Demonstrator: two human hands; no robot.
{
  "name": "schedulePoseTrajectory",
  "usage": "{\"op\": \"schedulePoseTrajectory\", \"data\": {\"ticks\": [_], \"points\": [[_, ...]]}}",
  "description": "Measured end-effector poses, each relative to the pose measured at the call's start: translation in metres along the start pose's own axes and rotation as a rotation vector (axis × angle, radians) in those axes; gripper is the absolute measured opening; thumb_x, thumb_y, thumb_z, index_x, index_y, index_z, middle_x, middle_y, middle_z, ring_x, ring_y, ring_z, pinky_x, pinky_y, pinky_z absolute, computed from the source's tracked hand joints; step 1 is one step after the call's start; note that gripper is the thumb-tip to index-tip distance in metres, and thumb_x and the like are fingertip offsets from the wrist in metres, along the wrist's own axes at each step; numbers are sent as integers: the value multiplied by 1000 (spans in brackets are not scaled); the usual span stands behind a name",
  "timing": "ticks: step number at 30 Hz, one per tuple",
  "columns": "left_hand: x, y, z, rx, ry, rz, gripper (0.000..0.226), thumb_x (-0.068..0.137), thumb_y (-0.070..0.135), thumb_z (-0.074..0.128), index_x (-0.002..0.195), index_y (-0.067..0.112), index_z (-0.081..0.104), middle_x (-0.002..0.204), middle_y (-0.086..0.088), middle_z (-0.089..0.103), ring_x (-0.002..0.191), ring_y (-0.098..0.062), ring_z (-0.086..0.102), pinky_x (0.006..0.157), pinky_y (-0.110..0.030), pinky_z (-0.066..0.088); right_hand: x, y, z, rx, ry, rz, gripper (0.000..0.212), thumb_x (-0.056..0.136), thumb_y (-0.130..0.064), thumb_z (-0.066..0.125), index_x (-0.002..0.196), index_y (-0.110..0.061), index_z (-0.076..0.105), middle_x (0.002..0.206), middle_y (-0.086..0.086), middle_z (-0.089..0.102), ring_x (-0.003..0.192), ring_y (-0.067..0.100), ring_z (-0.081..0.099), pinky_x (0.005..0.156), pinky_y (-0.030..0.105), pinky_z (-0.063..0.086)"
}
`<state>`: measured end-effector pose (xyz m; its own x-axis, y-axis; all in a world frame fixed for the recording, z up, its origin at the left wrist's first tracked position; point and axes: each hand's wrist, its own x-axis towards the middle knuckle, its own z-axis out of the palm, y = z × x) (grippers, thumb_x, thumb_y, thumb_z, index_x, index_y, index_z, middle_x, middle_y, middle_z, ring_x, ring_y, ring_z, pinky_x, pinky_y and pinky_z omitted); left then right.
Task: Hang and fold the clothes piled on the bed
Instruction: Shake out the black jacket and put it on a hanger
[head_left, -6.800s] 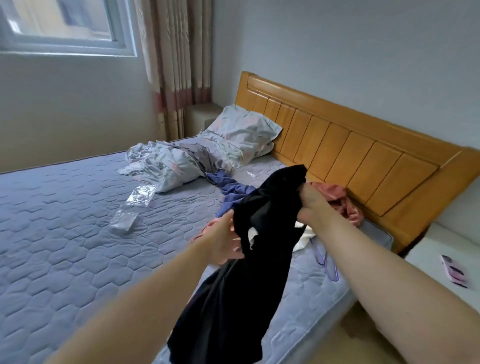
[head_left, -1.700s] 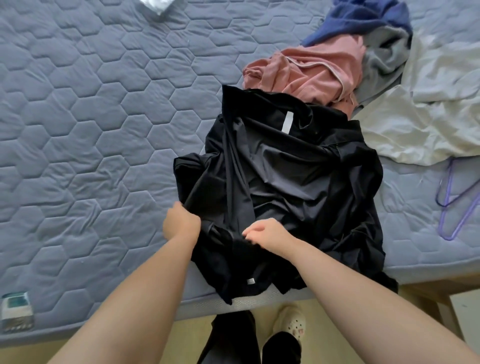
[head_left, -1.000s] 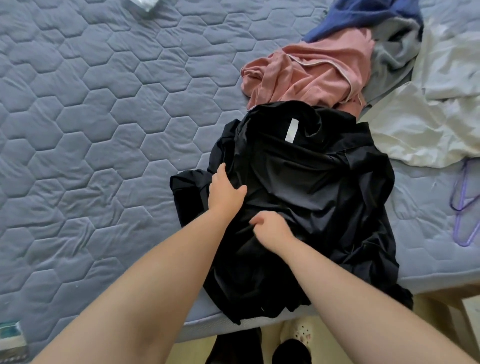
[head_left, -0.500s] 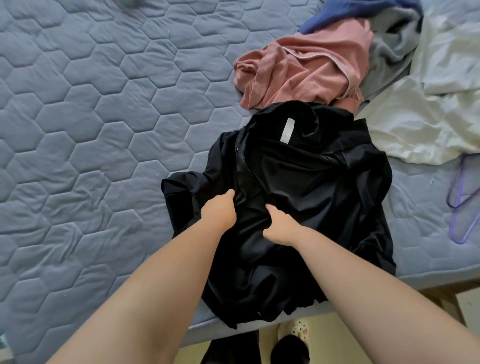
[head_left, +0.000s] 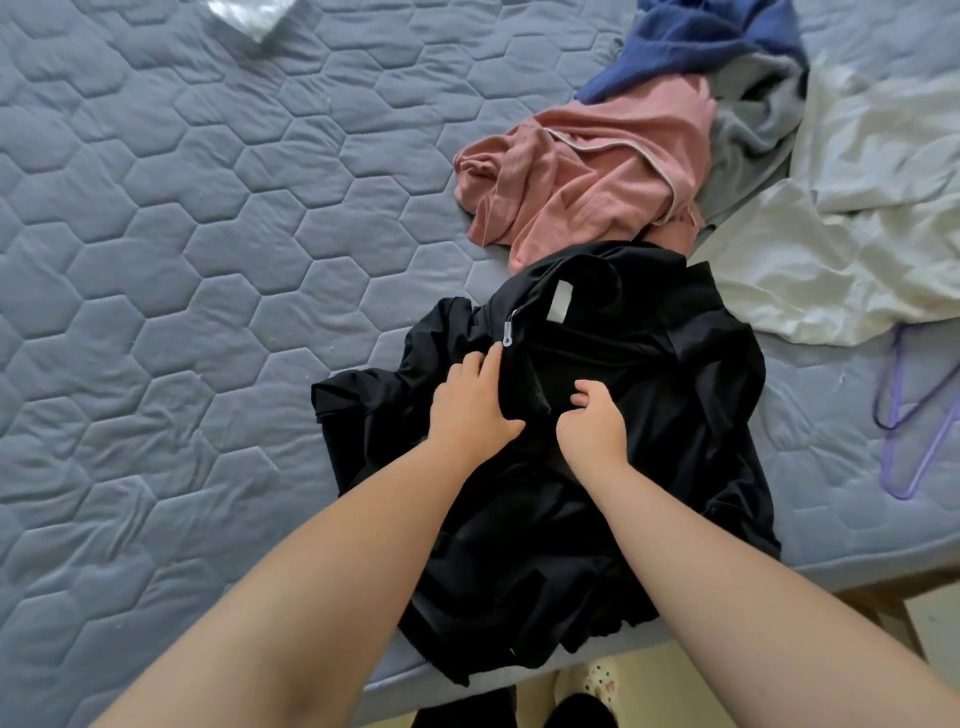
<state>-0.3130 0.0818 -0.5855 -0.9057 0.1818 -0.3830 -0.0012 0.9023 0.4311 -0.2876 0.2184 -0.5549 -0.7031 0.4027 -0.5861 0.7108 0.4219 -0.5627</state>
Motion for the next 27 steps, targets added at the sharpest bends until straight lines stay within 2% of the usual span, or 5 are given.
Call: {"op": "schedulePoseTrajectory", "data": {"ticks": [6,12,15,21,27], "points": [[20,47,5,-616,-32,-517,101,77,56,67,151,17,9,150,-9,30,133,-29,36,102,-45,41,2,4,-16,-70,71,-33,48,89,-2,45,135,-15,47,131,1,52,110,18,54,81,25,41],[35,41,-6,-618,-76,-663,41,86,24,60,121,5,48,121,-14,57,103,-32,58,76,-34,45,4,10,-31,-64,66,-36,44,89,-4,44,130,-15,49,127,1,52,98,19,57,80,28,45],[28,45,-10,-625,-41,-592,6,88,10,51,94,9,51,107,-13,61,93,-30,58,72,-30,42,3,13,-41,-70,79,-41,42,88,-4,44,129,-14,51,126,1,52,96,19,56,81,28,45],[-6,79,-29,-392,-138,-157,27,78,0,41,101,11,49,88,-6,60,85,-29,58,73,-38,49,-4,20,-71,-74,120,-43,44,88,-2,42,129,-14,51,126,2,52,104,19,55,87,31,47],[-15,123,-17,166,-145,114,81,87,36,52,152,20,5,150,-6,26,134,-28,30,105,-42,34,6,41,-118,-86,146,-11,45,86,-2,45,129,-15,49,124,2,52,102,18,54,78,28,42]]}}
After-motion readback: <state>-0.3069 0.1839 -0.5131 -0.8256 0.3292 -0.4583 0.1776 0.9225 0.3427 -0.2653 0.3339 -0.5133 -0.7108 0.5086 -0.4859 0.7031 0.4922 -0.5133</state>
